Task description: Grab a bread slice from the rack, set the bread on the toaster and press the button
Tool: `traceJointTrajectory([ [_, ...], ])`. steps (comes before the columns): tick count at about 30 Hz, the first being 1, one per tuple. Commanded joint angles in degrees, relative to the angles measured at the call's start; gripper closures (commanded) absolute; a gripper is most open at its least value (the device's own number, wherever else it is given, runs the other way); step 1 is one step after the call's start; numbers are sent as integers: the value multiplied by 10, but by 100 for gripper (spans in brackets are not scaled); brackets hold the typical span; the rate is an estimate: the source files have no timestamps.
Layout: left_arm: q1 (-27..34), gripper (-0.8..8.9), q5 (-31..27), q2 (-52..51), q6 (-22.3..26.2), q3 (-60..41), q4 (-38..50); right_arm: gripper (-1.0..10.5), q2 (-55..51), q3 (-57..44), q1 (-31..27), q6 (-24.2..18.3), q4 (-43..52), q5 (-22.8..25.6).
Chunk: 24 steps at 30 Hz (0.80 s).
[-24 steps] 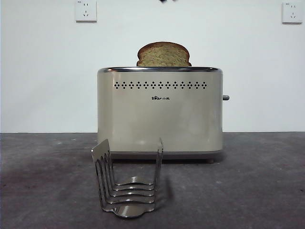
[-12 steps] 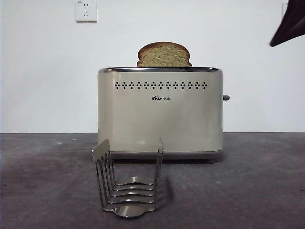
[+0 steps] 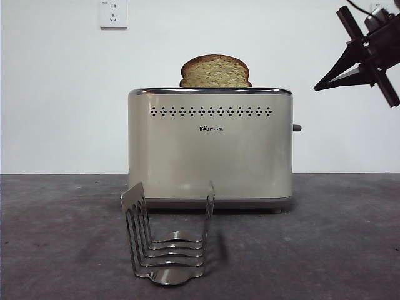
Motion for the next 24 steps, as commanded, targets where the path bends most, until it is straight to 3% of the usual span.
traceJointTrajectory([
  [1,0,819,-9,-35,-22,-48,1,953,26,26,1,17,3,-15],
  [11,0,819,-43,-142,-73,-154,1,953,102,85,19,16,-28,-36],
  [17,0,819,-109,-184,-100,-176,1,953,125,87,31,12,-28,-34],
  [24,0,819,-126,-208,-111,-176,1,953,147,87,35,12,-30,-33],
])
